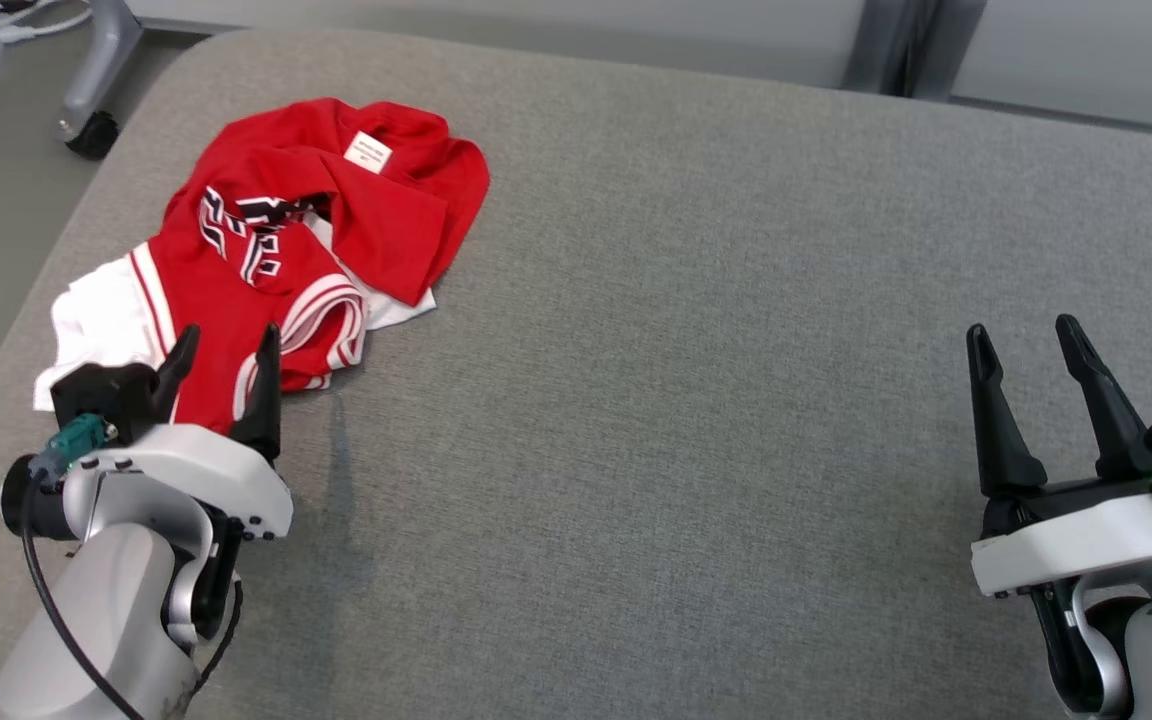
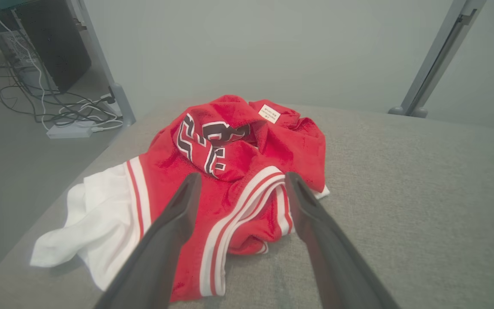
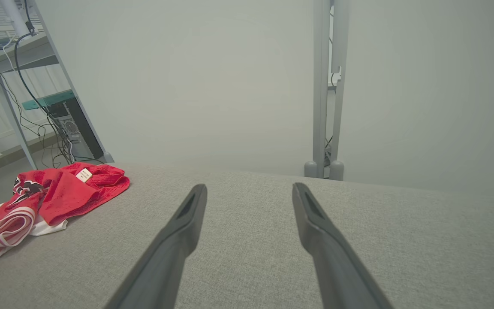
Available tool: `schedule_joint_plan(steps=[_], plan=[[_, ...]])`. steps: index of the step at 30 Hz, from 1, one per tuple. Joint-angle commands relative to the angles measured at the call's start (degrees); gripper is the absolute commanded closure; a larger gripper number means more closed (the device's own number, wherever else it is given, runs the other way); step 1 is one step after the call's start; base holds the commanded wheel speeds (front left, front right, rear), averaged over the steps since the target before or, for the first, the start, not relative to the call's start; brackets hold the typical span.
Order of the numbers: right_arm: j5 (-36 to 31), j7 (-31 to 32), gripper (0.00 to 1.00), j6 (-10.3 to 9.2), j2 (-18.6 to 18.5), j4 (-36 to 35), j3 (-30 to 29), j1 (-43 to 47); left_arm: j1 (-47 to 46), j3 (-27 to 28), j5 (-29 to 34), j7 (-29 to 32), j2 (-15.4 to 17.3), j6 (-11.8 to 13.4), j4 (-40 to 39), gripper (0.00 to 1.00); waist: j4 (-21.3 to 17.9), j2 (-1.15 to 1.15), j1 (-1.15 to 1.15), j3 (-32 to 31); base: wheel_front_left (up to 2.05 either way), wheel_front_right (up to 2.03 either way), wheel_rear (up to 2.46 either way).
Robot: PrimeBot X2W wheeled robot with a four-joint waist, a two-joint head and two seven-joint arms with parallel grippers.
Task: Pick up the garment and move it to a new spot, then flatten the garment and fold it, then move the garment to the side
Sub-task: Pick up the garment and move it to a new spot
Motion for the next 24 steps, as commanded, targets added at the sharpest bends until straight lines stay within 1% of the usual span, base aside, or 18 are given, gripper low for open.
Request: schedule_joint_plan(steps=[1,8,12,14,15,16,17,18,20,24], plan=[[-0.52,0.32,0.00,0.01,-0.26,-0.67,0.11,-1.28,-2.47,0.16,-0.14,0.33,0.13,-0.66,1.88,0.00,-2.87,0.00,0.00,4.03,0.00,0.00,0.00],[-1.34,0.32,0.00,0.00,-0.25,-1.23,1.06,-4.61,-9.08,0.17,-0.52,1.14,1.17,-2.94,11.26,0.00,-5.77,0.00,0.00,9.29,0.00,0.00,0.00],[-1.60,-0.32,0.00,0.01,-0.24,-0.98,1.05,-5.83,-11.16,0.42,-0.78,0.89,1.47,-3.35,15.22,0.00,-6.81,0.00,0.00,11.06,0.00,0.00,0.00],[-1.62,-0.50,0.00,0.01,-0.25,-0.93,1.08,-6.04,-11.55,0.50,-0.94,0.78,1.52,-3.43,15.98,0.00,-7.03,0.00,0.00,11.35,0.00,0.00,0.00],[-1.64,-0.62,0.00,0.01,-0.24,-0.81,1.15,-6.21,-11.91,0.66,-1.17,0.61,1.69,-3.53,16.73,0.21,-7.25,0.00,0.00,11.61,0.00,0.00,0.00],[-1.65,-0.82,0.00,0.01,-0.25,-0.67,1.21,-6.29,-12.16,0.78,-1.18,0.53,1.83,-3.63,17.48,0.54,-7.43,0.00,0.00,11.80,0.00,0.00,0.00],[-1.65,-1.00,0.00,0.01,-0.24,-0.54,1.21,-6.33,-12.39,0.73,-1.14,0.49,1.78,-3.73,18.16,0.75,-7.58,0.00,0.00,11.94,0.00,0.00,0.00],[-1.65,-1.10,0.00,0.01,-0.24,-0.39,1.22,-6.44,-12.59,0.73,-1.28,0.23,1.69,-3.92,18.75,1.00,-7.70,0.00,0.00,12.03,0.00,0.00,0.00],[-1.59,-1.51,0.00,0.01,-0.25,-0.12,1.19,-6.67,-13.16,1.44,-2.40,-0.64,1.18,-4.66,19.22,1.00,-7.97,0.00,0.00,12.11,0.00,0.00,0.00],[-1.09,-2.17,0.00,0.01,-0.26,0.66,0.95,-6.61,-14.20,3.75,-6.03,-2.81,-0.70,-7.29,18.30,1.00,-8.52,0.00,0.00,11.36,0.00,0.00,0.00]])
